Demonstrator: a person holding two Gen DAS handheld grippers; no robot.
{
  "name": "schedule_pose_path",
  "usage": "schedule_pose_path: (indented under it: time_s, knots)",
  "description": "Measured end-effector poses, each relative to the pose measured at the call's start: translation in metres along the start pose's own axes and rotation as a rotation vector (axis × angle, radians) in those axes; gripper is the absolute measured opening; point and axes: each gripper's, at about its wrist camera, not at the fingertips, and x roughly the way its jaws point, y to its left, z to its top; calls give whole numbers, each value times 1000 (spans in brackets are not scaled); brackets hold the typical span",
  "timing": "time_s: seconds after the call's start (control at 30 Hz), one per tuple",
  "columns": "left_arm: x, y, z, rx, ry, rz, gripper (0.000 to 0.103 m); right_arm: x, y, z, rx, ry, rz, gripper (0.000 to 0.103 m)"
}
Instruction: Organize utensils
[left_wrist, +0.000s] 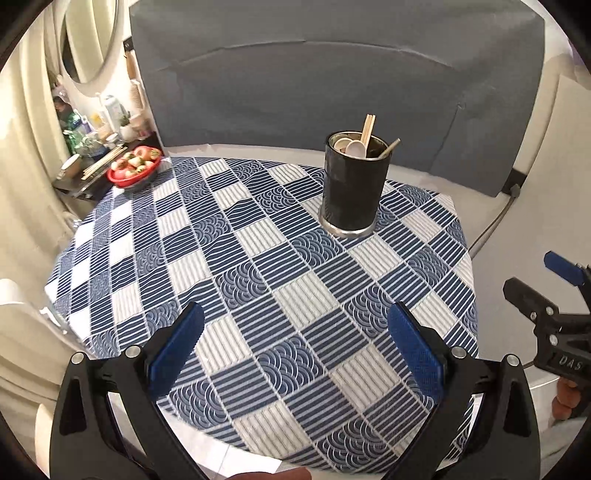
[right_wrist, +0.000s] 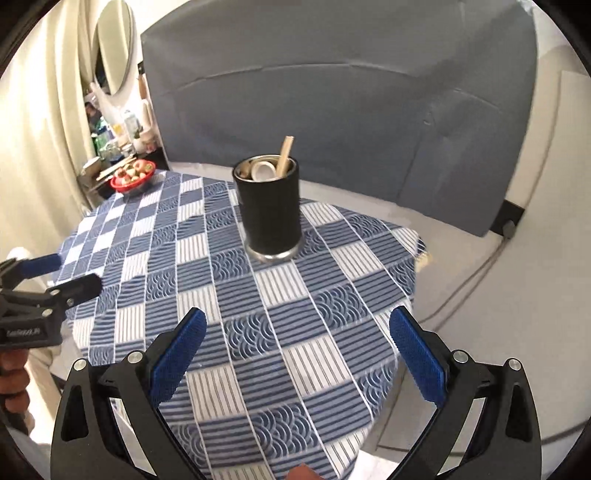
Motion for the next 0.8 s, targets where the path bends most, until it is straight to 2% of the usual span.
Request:
schedule_pose_path:
  time_s: [0.17, 0.8]
  knots:
    - [-13, -10, -15, 1, 0, -7, 97, -8, -2, -12, 8, 3, -4, 95]
    - [-23, -1, -24, -47, -21, -40, 97, -21, 12, -16, -34, -27, -2, 95]
